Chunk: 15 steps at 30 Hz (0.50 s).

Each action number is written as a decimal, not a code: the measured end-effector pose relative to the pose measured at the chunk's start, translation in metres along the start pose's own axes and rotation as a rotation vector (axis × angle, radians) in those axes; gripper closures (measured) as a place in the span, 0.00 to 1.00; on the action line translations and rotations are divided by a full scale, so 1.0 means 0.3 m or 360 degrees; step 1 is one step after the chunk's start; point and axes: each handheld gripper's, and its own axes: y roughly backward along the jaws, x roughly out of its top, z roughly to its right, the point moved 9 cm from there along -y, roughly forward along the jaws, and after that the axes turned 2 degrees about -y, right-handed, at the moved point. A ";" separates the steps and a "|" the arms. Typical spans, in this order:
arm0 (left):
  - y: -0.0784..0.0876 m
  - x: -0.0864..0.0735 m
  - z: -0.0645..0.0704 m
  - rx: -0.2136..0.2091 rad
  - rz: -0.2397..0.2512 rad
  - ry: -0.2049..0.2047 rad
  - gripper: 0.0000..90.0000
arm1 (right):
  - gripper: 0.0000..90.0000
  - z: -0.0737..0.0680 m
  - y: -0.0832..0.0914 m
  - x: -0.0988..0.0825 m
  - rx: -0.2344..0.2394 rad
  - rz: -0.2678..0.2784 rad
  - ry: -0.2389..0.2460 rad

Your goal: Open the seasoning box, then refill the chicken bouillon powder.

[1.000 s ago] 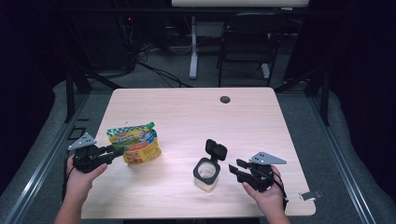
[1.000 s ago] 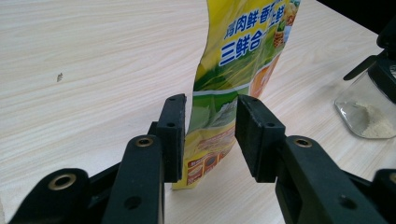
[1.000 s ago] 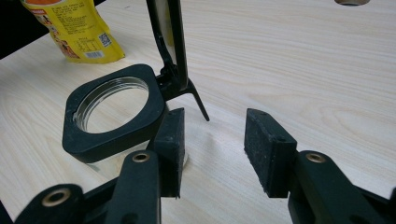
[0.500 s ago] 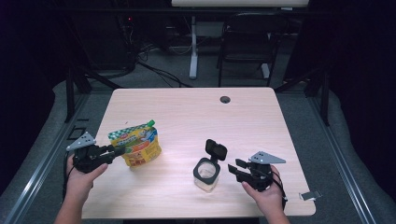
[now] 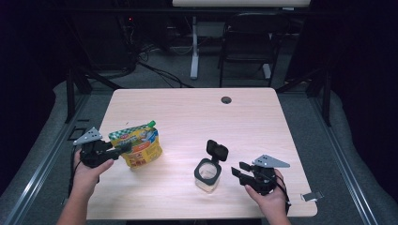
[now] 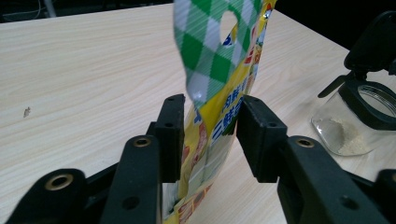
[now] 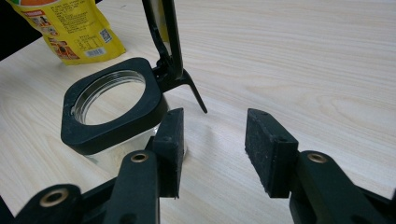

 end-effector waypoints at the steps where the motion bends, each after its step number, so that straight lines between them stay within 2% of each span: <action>1: 0.002 0.001 0.002 0.0003 -0.0004 -0.0010 0.73 | 0.64 0.000 0.001 -0.001 0.0000 0.0003 -0.0006; 2: 0.005 0.003 0.010 0.0016 -0.0007 -0.0043 0.78 | 0.64 0.002 0.002 -0.001 0.0001 0.0007 -0.0012; 6: 0.004 0.004 0.029 0.0022 -0.0002 -0.0088 0.86 | 0.64 0.002 0.002 0.000 0.0003 0.0011 -0.0014; 7: 0.002 0.004 0.038 0.0033 -0.0002 -0.0106 0.91 | 0.64 0.001 0.001 0.000 0.0007 0.0007 -0.0009; 11: 0.001 0.002 0.053 0.0069 -0.0012 -0.0149 0.95 | 0.64 -0.004 -0.004 0.006 0.0019 0.0016 -0.0009; 15: -0.003 0.002 0.065 0.0105 -0.0007 -0.0165 0.98 | 0.64 -0.001 -0.009 0.006 0.0020 0.0001 0.0002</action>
